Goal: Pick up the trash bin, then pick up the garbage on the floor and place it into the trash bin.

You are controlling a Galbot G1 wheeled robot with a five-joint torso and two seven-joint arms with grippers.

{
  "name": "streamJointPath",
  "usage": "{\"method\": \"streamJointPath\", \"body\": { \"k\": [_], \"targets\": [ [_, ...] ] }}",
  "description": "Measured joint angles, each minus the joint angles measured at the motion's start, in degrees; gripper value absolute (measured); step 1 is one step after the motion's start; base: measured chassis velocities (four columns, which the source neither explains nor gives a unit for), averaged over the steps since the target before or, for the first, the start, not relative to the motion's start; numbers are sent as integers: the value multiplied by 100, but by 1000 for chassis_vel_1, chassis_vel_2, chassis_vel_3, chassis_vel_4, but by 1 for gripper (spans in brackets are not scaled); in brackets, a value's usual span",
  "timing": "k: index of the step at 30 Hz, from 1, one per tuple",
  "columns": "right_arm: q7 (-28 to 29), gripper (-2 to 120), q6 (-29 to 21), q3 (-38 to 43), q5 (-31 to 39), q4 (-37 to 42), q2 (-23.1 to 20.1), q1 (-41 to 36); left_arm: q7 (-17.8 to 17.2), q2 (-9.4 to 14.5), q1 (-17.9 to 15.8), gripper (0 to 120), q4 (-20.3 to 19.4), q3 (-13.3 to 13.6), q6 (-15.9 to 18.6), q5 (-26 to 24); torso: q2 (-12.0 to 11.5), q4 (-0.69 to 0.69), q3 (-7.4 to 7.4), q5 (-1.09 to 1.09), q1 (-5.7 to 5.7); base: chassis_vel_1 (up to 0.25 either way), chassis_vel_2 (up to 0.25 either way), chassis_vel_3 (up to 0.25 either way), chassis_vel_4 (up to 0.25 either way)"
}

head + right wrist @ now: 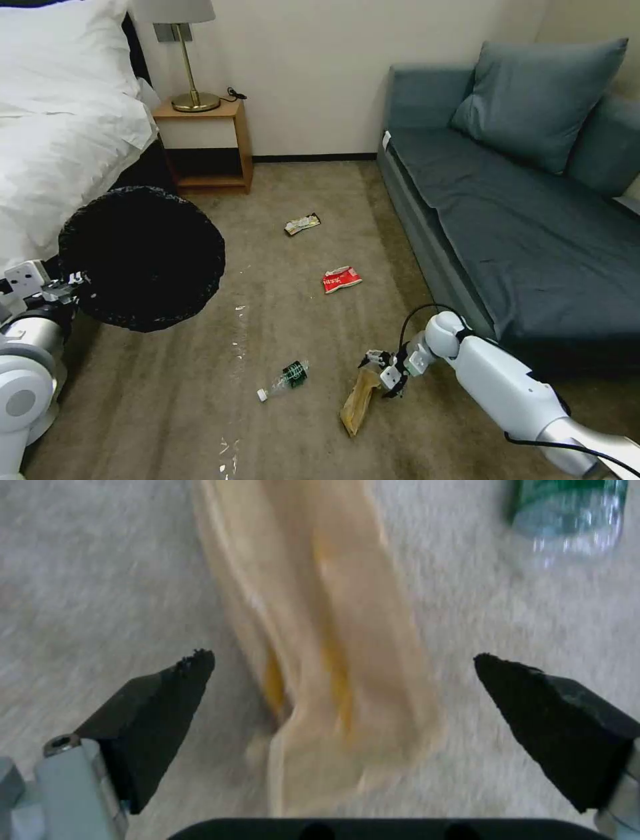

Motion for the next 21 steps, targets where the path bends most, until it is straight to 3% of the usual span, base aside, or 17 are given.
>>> {"method": "streamJointPath", "body": {
  "k": [10,21],
  "targets": [
    [191,100,143,-65,-390,-297,468,14,-6,1,3,0,-54,-29,0,-57,0,0,0,-1,0,0,0,0,0],
    [212,100,223,1,-581,-378,447,12,-25,32,-37,0,-103,-8,0,-104,0,-1,0,0,0,0,0,0,0]
  ]
}}
